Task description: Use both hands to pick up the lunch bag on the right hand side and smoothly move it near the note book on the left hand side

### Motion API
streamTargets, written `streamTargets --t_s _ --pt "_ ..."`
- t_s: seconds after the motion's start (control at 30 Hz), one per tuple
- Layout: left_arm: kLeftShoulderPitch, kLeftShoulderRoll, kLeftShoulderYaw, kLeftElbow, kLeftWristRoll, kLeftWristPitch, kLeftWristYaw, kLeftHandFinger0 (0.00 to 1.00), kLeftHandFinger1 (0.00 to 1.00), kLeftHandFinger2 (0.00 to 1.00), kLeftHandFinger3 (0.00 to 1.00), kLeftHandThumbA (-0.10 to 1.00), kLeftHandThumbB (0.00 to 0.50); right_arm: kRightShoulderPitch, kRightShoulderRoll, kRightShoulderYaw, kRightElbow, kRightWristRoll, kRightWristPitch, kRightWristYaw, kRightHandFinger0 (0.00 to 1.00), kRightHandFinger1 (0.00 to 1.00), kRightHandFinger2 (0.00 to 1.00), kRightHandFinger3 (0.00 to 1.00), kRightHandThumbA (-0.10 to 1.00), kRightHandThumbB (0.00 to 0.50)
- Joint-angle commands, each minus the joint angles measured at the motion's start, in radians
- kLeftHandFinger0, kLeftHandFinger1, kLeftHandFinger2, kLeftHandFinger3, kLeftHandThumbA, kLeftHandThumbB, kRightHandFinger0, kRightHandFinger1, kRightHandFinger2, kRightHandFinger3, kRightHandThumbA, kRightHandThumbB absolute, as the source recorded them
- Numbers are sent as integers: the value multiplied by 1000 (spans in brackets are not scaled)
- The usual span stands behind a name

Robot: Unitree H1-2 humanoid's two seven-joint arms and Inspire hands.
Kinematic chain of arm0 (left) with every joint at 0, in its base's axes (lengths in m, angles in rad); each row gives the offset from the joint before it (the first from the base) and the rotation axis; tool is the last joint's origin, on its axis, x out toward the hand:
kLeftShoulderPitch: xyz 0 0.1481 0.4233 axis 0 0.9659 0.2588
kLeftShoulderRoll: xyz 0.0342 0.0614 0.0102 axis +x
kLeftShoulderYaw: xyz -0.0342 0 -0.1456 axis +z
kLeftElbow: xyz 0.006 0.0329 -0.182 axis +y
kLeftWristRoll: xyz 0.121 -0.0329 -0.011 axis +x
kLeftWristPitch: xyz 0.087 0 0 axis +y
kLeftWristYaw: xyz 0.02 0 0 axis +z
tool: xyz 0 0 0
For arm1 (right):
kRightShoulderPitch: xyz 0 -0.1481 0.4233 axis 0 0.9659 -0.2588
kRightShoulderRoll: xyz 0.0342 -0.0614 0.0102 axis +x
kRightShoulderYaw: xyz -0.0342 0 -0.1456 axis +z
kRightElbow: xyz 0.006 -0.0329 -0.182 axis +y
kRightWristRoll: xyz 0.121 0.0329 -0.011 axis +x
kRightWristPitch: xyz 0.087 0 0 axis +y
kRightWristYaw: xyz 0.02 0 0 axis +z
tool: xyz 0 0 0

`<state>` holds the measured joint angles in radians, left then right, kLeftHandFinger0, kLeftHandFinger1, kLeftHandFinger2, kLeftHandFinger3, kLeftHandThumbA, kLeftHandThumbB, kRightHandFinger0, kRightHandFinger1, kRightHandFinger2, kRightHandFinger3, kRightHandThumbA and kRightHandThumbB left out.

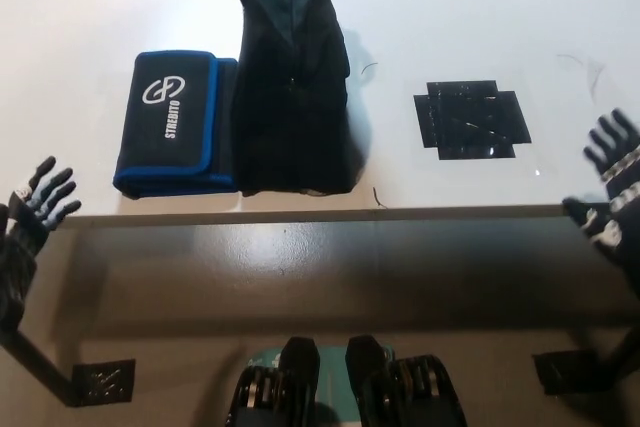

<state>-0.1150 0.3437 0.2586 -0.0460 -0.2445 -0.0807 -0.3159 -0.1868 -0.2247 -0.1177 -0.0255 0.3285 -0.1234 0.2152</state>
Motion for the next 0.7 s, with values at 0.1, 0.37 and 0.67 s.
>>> streamTargets --t_s 0.1,0.37,0.67 --pt "17 9 -43 115 35 -124 -7 1000 1000 1000 1000 1000 368 27 5 36 79 -50 -97 35 1000 1000 1000 1000 1000 231" --pt "20 24 -74 205 63 -176 -12 1000 1000 1000 1000 1000 303 28 -3 37 173 -64 -142 48 1000 1000 1000 1000 1000 209" --pt "56 40 -101 201 69 -166 -21 1000 1000 1000 1000 1000 294 41 -8 35 192 -55 -150 60 1000 1000 1000 1000 1000 223"
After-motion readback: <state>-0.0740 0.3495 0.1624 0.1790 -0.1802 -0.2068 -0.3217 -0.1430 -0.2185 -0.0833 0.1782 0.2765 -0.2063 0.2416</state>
